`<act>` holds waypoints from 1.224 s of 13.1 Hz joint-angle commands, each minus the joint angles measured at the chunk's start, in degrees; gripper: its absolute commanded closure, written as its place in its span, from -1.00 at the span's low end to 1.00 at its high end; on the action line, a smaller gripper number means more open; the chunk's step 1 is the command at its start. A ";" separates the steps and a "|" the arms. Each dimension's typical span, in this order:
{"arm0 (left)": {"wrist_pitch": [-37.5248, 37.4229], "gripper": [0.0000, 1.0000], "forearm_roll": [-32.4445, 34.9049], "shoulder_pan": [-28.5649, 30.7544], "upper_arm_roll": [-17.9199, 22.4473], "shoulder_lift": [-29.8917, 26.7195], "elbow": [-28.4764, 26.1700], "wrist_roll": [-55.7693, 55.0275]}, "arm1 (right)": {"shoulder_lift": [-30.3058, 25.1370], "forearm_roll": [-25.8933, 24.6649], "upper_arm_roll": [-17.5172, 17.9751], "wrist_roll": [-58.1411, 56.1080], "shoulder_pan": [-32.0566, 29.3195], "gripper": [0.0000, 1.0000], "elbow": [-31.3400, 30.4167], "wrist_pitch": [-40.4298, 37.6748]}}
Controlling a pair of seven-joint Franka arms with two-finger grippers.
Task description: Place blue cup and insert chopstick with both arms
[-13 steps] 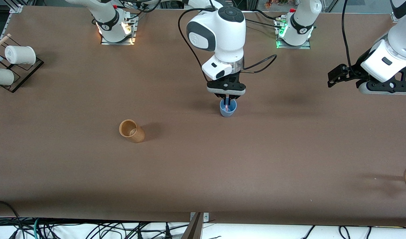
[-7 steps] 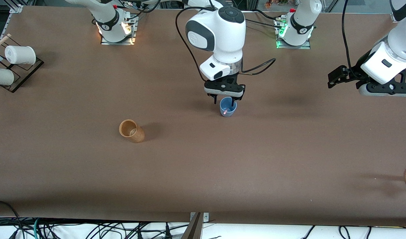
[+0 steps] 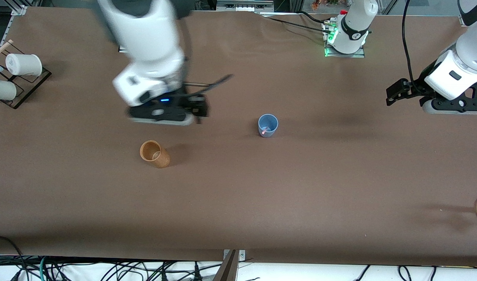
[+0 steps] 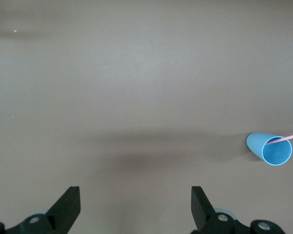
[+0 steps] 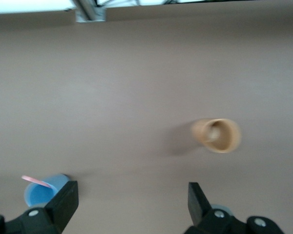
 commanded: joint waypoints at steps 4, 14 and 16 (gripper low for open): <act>-0.30 -1.00 1.01 -0.28 -0.10 0.97 1.69 0.95 | -14.98 4.18 1.72 -18.04 -13.51 -0.99 -15.65 -3.84; -0.39 -1.00 0.92 -0.19 -0.10 0.97 1.69 1.30 | -28.18 7.00 0.40 -30.46 -23.90 -1.00 -35.00 -1.03; -0.48 -1.00 0.92 -0.19 -0.10 0.97 1.69 1.30 | -28.01 7.00 0.40 -29.32 -23.90 -1.00 -35.01 -1.03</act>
